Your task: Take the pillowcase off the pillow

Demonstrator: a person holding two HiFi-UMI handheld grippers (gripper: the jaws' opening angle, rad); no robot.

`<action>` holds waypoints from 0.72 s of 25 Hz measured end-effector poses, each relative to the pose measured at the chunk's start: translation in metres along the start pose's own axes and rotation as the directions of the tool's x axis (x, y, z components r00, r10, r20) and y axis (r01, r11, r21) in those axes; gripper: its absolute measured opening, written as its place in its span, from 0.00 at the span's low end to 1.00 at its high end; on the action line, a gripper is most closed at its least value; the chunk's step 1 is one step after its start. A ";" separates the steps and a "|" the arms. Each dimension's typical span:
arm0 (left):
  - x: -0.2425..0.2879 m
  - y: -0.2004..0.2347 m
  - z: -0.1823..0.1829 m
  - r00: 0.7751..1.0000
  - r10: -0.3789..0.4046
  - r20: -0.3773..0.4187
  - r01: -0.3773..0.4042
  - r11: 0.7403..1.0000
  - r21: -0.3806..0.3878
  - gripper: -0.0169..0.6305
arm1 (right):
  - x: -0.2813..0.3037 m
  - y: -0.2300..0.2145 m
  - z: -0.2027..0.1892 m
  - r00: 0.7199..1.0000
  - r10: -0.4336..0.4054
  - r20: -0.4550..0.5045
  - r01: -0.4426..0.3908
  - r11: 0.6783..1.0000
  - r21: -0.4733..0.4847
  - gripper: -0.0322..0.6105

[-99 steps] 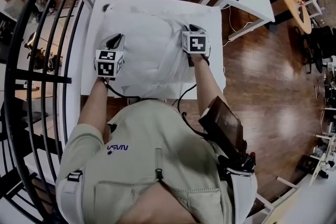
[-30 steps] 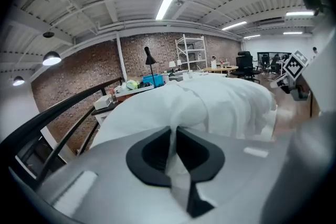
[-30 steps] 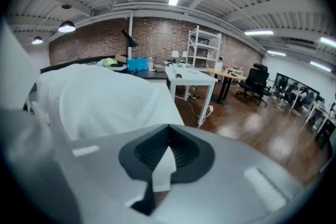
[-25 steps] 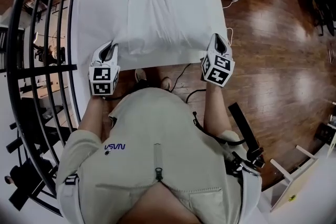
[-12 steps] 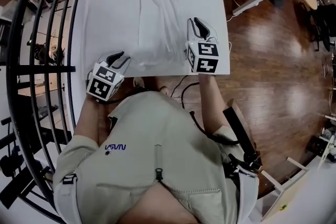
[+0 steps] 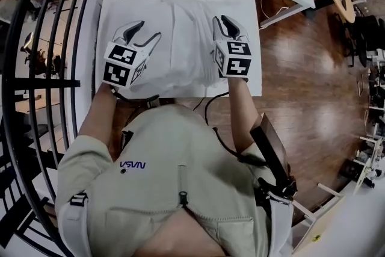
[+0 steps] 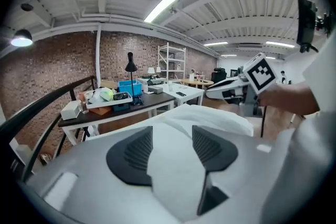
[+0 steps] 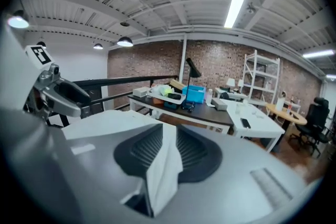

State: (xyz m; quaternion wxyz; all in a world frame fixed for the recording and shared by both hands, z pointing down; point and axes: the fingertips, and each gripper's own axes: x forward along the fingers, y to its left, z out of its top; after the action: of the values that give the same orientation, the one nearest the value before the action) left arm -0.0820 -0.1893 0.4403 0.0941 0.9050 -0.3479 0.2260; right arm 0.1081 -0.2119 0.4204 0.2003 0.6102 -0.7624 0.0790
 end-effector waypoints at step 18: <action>0.123 0.097 -0.048 0.916 0.105 -0.388 -0.147 0.986 -0.080 0.53 | 0.148 -0.005 -0.020 0.905 0.214 -0.368 -0.211 0.976 0.050 0.38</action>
State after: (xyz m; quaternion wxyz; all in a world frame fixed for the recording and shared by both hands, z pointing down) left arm -0.0836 -0.3176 0.5420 0.1941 0.8128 -0.3923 0.3846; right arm 0.0907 -0.3390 0.4970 0.3283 0.4986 -0.7722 0.2177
